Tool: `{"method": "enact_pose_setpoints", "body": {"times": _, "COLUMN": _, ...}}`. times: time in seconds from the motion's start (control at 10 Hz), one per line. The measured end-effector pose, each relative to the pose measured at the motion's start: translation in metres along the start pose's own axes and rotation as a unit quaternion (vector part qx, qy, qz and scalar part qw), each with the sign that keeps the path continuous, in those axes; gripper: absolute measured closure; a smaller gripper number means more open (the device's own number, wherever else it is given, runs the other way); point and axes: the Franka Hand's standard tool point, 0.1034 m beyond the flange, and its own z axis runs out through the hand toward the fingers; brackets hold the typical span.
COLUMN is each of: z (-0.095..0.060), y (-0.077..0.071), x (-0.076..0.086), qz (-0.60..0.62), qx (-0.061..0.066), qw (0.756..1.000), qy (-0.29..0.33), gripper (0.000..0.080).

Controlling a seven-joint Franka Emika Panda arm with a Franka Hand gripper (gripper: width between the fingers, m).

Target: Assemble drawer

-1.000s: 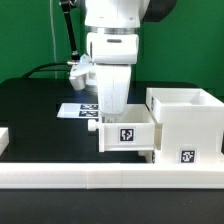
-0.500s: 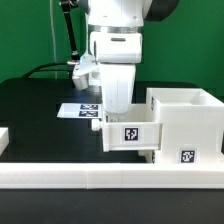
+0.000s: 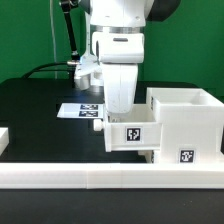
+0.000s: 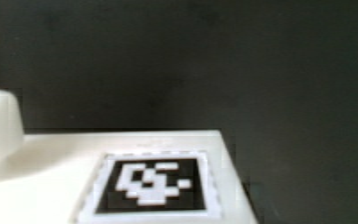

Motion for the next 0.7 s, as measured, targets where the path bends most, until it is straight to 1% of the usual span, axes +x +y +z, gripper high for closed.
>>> {"method": "enact_pose_setpoints", "body": {"times": 0.5, "z": 0.0003, "y": 0.0016, "x": -0.0002, "qz": -0.017, "qx": -0.005, "qw": 1.000, "qy": -0.007, "gripper": 0.0757}}
{"method": "enact_pose_setpoints", "body": {"times": 0.7, "z": 0.0003, "y": 0.0016, "x": -0.0004, "qz": -0.016, "qx": -0.005, "qw": 1.000, "qy": -0.007, "gripper": 0.0757}}
